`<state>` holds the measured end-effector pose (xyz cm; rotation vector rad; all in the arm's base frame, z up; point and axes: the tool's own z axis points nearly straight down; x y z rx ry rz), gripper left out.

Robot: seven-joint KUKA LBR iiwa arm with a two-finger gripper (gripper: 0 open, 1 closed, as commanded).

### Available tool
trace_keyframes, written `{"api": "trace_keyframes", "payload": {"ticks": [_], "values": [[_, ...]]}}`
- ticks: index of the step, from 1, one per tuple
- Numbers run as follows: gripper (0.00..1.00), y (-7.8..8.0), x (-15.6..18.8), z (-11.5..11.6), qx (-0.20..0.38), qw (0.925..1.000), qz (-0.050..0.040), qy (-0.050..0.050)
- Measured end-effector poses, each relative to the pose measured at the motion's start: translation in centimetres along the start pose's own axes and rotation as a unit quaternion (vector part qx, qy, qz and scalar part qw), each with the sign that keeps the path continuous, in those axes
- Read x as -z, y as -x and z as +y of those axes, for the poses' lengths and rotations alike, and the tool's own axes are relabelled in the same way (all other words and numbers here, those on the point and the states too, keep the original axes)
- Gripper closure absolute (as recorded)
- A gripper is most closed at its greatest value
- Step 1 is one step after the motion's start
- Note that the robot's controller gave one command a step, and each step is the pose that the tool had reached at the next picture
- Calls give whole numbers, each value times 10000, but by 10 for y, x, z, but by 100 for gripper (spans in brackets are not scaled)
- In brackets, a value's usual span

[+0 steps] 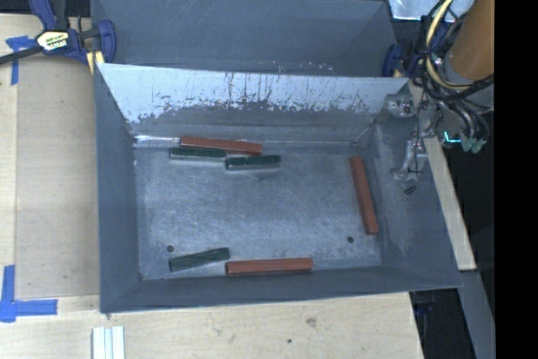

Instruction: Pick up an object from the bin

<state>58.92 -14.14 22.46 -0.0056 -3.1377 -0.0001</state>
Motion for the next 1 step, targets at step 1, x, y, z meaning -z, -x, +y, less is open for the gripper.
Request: {"api": "trace_keyframes", "payload": {"ticks": [1], "values": [[0,1,4,1,13,10000,-33,-5]]}}
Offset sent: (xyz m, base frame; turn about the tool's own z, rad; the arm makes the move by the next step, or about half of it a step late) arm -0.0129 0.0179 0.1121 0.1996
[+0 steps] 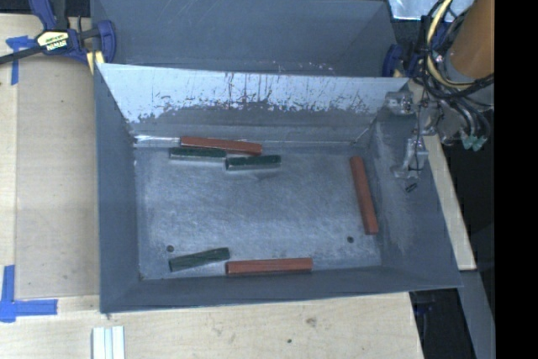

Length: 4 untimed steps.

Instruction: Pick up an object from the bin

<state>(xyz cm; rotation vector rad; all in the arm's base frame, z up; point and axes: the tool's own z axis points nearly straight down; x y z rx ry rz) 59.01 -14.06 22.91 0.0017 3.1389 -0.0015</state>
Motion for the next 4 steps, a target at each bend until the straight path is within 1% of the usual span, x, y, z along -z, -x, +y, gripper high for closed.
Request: {"api": "trace_keyframes", "payload": {"ticks": [1,2,3,4], "values": [[0,-7,59,9,-561,9984,2,4],[0,-7,73,12,-669,9978,15,2],[0,-8,127,24,341,9994,-4,1],[0,-31,222,21,213,9998,-34,-3]]}}
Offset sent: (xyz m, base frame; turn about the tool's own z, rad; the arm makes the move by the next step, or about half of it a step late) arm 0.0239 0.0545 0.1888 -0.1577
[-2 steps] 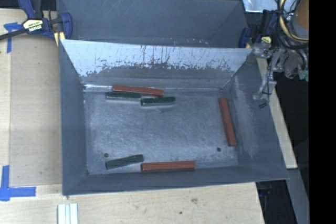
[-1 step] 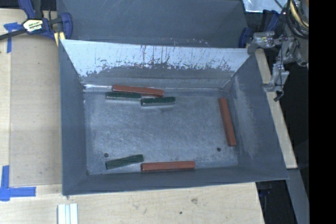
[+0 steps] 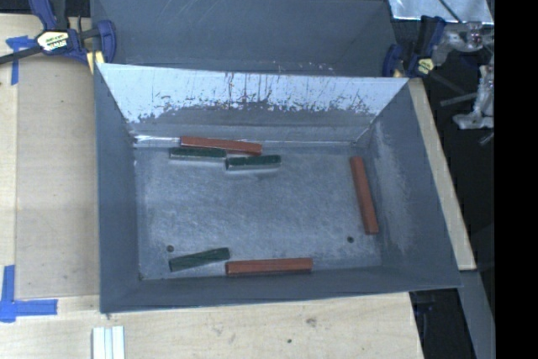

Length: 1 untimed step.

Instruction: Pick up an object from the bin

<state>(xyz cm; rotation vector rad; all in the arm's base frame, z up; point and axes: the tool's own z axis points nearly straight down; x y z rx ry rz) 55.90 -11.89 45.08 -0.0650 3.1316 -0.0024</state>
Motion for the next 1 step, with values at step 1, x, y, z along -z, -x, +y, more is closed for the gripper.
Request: {"api": "trace_keyframes", "payload": {"ticks": [1], "values": [[0,5,17,8,1165,9932,15,7]]}}
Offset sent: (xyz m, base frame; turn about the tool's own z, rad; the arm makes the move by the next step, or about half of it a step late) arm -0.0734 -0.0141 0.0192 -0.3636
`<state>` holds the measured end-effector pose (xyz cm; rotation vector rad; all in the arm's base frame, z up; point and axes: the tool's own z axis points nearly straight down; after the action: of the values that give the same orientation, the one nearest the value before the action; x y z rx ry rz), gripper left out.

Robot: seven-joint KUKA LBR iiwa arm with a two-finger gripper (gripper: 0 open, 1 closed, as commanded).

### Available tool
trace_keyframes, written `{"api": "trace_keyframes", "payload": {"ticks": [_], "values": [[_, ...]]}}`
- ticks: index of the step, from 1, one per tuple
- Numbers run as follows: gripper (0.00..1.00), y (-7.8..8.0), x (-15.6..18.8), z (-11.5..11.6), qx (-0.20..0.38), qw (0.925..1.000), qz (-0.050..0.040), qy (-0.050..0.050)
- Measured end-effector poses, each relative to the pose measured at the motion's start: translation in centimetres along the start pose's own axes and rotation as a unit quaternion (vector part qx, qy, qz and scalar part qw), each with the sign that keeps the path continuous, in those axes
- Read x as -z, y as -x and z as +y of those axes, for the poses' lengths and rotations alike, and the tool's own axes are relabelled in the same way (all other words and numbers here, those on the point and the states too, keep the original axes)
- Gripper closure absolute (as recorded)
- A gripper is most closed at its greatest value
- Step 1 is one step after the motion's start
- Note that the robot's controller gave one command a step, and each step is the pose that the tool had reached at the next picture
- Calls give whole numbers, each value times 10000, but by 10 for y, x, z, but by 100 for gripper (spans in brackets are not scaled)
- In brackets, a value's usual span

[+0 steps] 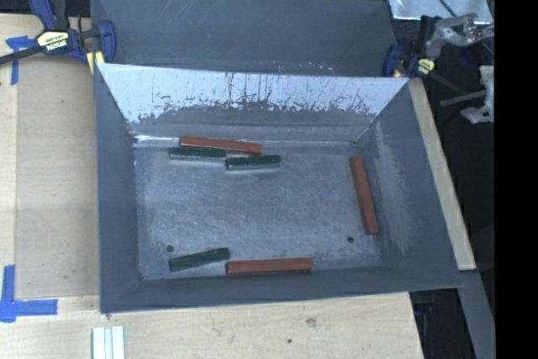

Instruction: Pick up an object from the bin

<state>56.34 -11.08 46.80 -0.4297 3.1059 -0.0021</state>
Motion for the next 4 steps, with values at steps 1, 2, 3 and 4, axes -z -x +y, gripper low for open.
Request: {"api": "trace_keyframes", "payload": {"ticks": [1,2,3,4], "values": [[0,-1,2,0,35,10000,-7,-2],[0,-34,3,4,703,9975,11,3],[0,-61,-41,-11,1431,9897,-13,-12],[0,-75,-116,2,1183,9930,-3,-3]]}}
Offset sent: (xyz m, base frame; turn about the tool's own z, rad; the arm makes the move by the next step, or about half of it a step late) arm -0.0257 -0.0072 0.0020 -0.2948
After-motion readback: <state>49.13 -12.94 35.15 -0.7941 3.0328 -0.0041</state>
